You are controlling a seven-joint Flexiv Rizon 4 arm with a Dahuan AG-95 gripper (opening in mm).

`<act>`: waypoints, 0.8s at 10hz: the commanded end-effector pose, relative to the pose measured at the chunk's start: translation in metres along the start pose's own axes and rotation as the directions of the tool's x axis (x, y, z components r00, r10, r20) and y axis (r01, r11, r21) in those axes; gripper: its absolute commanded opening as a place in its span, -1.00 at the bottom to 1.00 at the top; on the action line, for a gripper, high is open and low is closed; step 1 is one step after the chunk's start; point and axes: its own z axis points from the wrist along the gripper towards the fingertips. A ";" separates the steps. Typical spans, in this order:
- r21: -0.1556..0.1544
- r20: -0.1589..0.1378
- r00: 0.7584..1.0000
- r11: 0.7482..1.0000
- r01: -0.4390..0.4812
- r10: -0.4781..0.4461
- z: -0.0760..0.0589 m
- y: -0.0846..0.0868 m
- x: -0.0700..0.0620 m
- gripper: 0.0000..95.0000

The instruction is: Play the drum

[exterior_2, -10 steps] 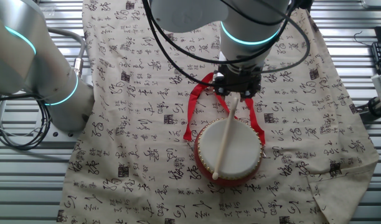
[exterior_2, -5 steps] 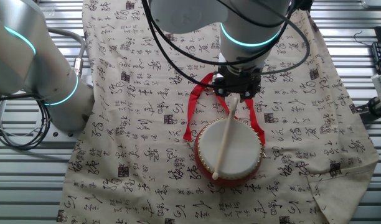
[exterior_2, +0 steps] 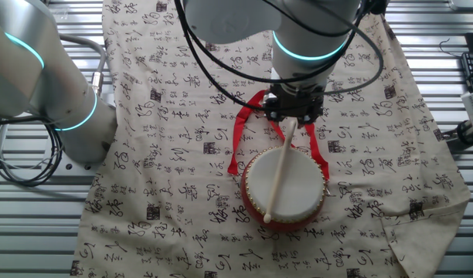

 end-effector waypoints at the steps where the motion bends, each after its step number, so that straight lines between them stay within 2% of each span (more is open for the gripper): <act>1: 0.000 0.001 1.000 1.000 -0.002 0.002 -0.001 0.001 0.001 -0.20; 8: 0.005 0.003 1.000 1.000 -0.002 0.002 0.003 0.001 0.003 -0.20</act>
